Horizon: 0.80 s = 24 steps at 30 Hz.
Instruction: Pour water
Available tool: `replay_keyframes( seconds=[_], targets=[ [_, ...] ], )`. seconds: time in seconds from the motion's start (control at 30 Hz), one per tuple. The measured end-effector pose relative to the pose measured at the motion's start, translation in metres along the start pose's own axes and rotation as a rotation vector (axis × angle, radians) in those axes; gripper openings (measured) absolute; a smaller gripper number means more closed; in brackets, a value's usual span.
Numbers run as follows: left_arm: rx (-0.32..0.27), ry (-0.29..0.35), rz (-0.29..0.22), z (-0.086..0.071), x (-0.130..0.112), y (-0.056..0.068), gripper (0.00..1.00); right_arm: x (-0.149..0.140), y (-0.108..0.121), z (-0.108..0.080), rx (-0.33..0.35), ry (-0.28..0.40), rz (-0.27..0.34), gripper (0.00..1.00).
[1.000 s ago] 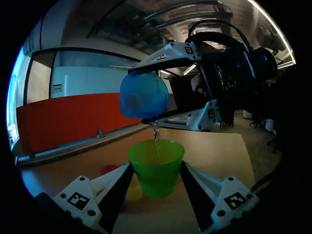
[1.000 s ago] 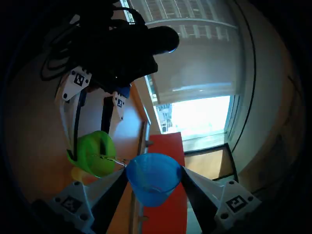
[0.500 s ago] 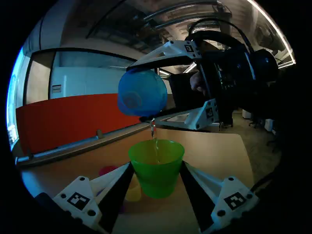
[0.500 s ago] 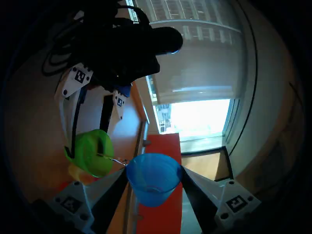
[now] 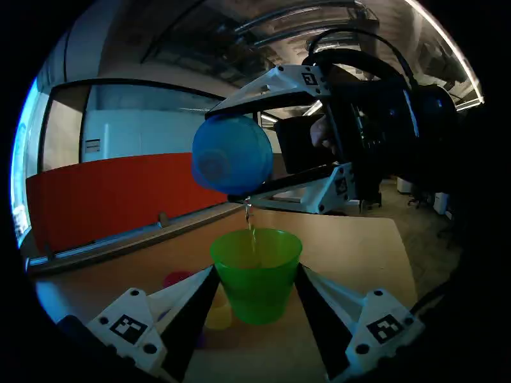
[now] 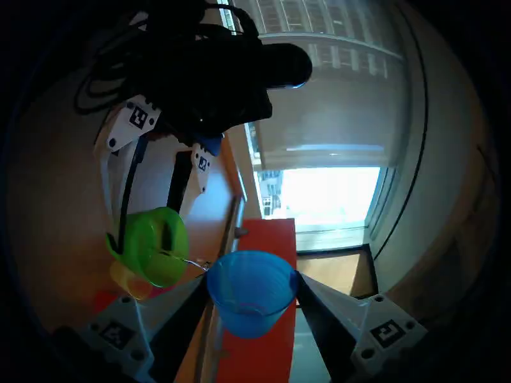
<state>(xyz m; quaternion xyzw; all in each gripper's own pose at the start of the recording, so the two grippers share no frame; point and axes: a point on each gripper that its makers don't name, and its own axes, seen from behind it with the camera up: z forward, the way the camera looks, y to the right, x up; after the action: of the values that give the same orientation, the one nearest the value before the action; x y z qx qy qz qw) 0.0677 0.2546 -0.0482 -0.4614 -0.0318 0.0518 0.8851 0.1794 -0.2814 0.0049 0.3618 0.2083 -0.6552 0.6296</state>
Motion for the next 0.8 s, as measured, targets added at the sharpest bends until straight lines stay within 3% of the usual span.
replay_keyframes(
  seconds=[0.8],
  targets=[
    [0.002,0.002,-0.001,0.0004,-0.0013,0.0014,0.82,0.0019,0.0019,-0.0040,-0.017,-0.012,-0.071,0.93]
  ],
)
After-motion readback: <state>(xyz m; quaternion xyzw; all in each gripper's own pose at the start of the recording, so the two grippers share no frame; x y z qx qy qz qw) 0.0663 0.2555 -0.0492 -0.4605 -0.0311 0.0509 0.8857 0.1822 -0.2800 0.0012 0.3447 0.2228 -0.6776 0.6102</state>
